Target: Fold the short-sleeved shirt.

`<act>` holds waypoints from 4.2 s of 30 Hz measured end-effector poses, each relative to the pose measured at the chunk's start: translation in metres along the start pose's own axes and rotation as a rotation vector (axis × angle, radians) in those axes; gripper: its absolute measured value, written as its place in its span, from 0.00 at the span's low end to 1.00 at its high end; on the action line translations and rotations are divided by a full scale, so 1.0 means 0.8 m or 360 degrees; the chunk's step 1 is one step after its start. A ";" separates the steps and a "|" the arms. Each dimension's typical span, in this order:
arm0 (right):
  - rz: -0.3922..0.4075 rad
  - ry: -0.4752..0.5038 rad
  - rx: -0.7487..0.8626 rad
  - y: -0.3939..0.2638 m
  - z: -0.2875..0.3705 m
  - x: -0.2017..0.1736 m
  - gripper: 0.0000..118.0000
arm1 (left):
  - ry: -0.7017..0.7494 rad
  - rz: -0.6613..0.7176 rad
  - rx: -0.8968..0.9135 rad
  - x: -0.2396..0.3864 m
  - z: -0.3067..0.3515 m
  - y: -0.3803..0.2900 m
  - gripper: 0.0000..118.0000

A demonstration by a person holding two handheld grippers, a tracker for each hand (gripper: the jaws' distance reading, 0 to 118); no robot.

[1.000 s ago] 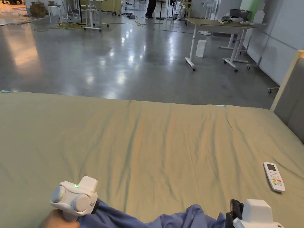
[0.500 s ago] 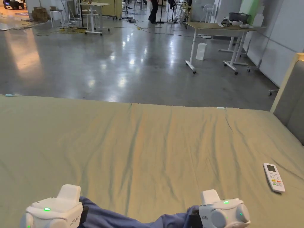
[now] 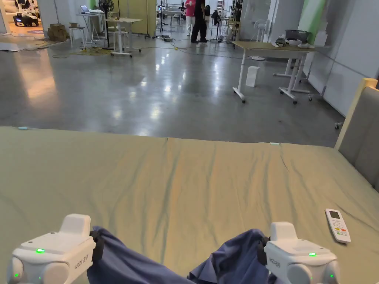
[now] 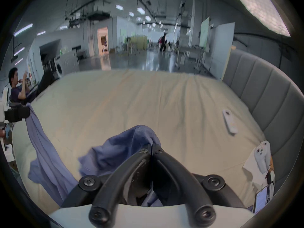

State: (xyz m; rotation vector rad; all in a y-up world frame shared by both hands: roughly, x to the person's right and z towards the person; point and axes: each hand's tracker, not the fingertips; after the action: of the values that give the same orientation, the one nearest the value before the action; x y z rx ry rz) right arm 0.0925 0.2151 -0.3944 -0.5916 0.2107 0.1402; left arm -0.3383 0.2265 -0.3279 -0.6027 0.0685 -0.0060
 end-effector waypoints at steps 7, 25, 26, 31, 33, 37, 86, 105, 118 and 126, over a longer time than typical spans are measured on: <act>0.0030 -0.0082 0.0352 0.091 0.108 0.018 0.01 | 0.0046 0.0005 0.0277 -0.028 0.074 0.084 0.04; 0.0146 -0.0361 0.0830 0.267 0.210 0.061 0.01 | 0.0306 0.0020 0.0636 -0.125 0.157 0.275 0.04; 0.0152 -0.0365 0.0834 0.276 0.207 0.061 0.01 | 0.0326 0.0001 0.0636 -0.127 0.154 0.284 0.04; 0.0178 -0.0391 0.0829 0.322 0.180 0.061 0.01 | 0.0377 -0.0041 0.0598 -0.126 0.136 0.318 0.04; 0.0187 -0.0416 0.0829 0.340 0.173 0.058 0.01 | 0.0395 -0.0038 0.0577 -0.129 0.119 0.334 0.04; 0.0217 -0.0457 0.0867 0.374 0.165 0.053 0.01 | 0.0418 -0.0007 0.0564 -0.134 0.097 0.362 0.04; 0.0226 -0.0320 -0.0353 -0.255 0.225 -0.005 0.01 | 0.0103 0.0047 -0.0639 -0.095 0.151 -0.259 0.04; -0.0066 -0.0346 0.0355 -0.159 0.227 -0.033 0.82 | 0.0176 0.0181 -0.0062 -0.042 0.155 -0.175 0.64; -0.0093 -0.0336 0.0840 -0.057 0.222 -0.090 0.07 | 0.0205 0.0120 0.0600 0.038 0.179 -0.059 0.06; 0.0014 -0.0301 0.0814 -0.048 0.202 -0.094 0.00 | 0.0158 0.0111 0.0516 0.038 0.165 -0.058 0.00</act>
State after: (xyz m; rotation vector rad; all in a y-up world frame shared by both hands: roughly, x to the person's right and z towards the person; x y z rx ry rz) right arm 0.0524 0.2696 -0.2251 -0.0670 0.0594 0.1433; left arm -0.2985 0.2620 -0.1947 -0.2753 0.1813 0.0205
